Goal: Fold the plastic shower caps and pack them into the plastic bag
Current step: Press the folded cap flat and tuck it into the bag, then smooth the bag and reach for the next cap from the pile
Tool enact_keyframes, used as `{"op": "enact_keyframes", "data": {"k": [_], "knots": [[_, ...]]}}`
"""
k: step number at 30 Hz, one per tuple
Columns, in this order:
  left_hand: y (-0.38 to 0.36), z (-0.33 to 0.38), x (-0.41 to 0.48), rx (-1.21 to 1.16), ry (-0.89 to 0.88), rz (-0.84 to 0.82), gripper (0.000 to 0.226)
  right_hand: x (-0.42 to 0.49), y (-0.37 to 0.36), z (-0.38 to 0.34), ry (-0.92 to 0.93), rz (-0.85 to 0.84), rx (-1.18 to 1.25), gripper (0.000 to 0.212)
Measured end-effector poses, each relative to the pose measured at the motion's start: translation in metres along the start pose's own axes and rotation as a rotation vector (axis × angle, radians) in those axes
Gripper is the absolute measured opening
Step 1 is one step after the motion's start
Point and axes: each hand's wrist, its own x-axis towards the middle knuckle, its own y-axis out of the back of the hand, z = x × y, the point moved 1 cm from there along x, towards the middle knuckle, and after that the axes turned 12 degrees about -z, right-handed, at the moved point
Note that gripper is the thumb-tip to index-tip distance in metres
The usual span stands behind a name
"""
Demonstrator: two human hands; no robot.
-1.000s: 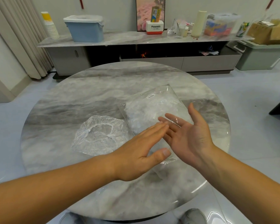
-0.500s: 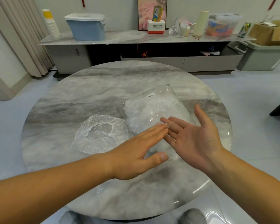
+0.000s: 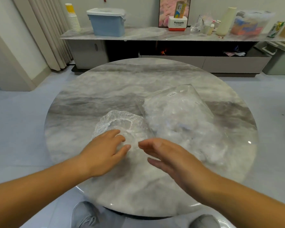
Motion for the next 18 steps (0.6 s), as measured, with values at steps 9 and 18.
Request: {"op": "enact_keyframes", "data": {"k": [9,18], "knots": [[-0.024,-0.023,-0.045,0.11,-0.209,-0.233,0.057,0.026,0.016,0.028,-0.236,0.214,-0.456,0.05],[-0.027,-0.042,-0.054,0.134,-0.342,-0.214,0.055,0.033,0.01,0.058,0.004,-0.284,-1.186,0.082]]}}
